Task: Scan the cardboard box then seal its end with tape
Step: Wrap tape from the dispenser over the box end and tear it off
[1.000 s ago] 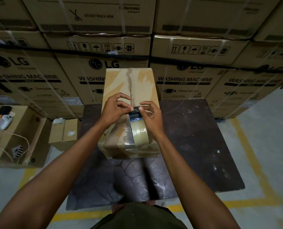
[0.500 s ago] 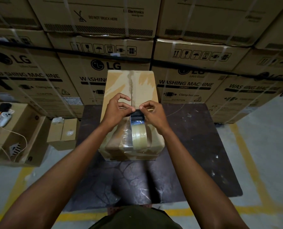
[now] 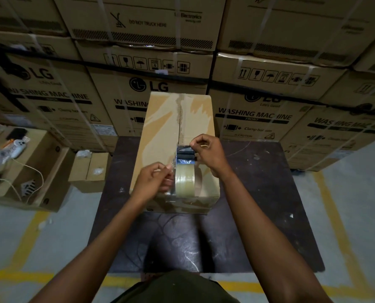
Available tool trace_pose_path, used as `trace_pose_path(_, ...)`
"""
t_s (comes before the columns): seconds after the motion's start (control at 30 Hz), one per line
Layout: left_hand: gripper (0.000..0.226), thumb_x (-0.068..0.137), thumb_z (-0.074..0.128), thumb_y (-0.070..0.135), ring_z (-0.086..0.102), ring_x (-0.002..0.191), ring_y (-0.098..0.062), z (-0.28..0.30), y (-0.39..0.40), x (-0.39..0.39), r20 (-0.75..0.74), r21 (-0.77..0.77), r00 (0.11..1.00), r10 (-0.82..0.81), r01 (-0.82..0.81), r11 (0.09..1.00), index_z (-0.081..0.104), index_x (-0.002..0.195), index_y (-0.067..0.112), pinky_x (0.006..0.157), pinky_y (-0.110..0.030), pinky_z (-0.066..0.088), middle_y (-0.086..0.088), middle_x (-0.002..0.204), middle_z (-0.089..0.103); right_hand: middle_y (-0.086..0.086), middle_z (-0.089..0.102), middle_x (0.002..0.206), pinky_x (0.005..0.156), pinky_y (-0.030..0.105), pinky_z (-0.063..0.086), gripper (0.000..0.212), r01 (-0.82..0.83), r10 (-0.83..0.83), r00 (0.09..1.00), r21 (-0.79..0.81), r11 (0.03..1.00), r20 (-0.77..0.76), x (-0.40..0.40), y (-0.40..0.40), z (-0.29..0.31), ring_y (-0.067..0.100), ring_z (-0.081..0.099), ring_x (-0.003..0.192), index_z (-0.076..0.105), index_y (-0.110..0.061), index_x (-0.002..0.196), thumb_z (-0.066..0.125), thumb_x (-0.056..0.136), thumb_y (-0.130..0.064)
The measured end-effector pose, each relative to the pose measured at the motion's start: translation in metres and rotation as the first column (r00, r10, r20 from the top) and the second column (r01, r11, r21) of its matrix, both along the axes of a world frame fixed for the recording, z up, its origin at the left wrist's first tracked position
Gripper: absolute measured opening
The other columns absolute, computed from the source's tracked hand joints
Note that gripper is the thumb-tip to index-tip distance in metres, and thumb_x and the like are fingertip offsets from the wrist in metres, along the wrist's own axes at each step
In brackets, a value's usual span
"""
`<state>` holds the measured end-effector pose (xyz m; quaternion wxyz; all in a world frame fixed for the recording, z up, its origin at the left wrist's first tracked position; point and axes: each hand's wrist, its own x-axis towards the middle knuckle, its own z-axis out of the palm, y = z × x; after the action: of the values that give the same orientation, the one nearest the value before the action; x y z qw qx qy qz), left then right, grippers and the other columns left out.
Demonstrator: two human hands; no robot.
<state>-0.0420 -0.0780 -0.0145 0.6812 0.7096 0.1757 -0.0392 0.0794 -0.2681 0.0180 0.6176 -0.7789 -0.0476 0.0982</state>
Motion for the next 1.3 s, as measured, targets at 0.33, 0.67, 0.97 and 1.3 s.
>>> trace_pose_path(0.33, 0.036, 0.097, 0.066, 0.054, 0.073, 0.079, -0.013, 0.008, -0.03, -0.017, -0.071, -0.265, 0.996, -0.051, 0.03, 0.964, 0.087, 0.101, 0.025, 0.074, -0.028, 0.057, 0.0, 0.088, 0.08, 0.004, 0.07, 0.095, 0.063, 0.028, 0.064, 0.008, -0.008, 0.014, 0.998, 0.085, 0.996, -0.068, 0.0, -0.002, -0.001, 0.018, 0.069, 0.09, 0.074, 0.001, 0.097, 0.071, 0.099, -0.006)
trace_pose_path(0.67, 0.033, 0.105, 0.066, 0.036, 0.077, 0.077, -0.011, 0.006, -0.032, -0.012, -0.028, -0.194, 0.991, -0.127, 0.119, 0.974, 0.085, 0.093, 0.013, 0.065, -0.021, 0.057, -0.005, 0.086, 0.083, -0.004, 0.079, 0.082, 0.067, 0.031, 0.058, 0.044, -0.14, 0.143, 0.969, 0.032, 0.99, -0.201, 0.019, -0.003, 0.003, 0.013, 0.071, 0.077, 0.08, -0.013, 0.081, 0.061, 0.104, -0.045)
trace_pose_path(0.97, 0.051, 0.103, 0.068, 0.046, 0.075, 0.075, -0.017, 0.007, -0.037, -0.009, -0.075, -0.144, 0.996, -0.053, 0.042, 0.989, 0.08, 0.091, -0.002, 0.072, -0.029, 0.058, -0.009, 0.083, 0.081, -0.006, 0.074, 0.078, 0.075, 0.035, 0.06, 0.019, -0.257, 0.285, 0.953, -0.224, 0.94, 0.105, 0.027, 0.001, -0.001, 0.004, 0.067, 0.073, 0.075, -0.004, 0.083, 0.087, 0.087, -0.017)
trace_pose_path(1.3, 0.06, 0.1, 0.075, 0.035, 0.025, 0.059, -0.021, 0.018, -0.066, -0.006, 0.003, -0.026, 0.99, 0.138, -0.137, 0.99, 0.036, 0.057, 0.018, 0.067, -0.037, 0.023, -0.007, 0.06, 0.027, 0.008, 0.077, 0.081, 0.081, 0.034, 0.06, 0.018, -0.278, 0.322, 0.932, -0.245, 0.929, 0.165, 0.035, 0.006, -0.005, 0.007, 0.069, 0.075, 0.075, 0.003, 0.084, 0.087, 0.085, -0.01)
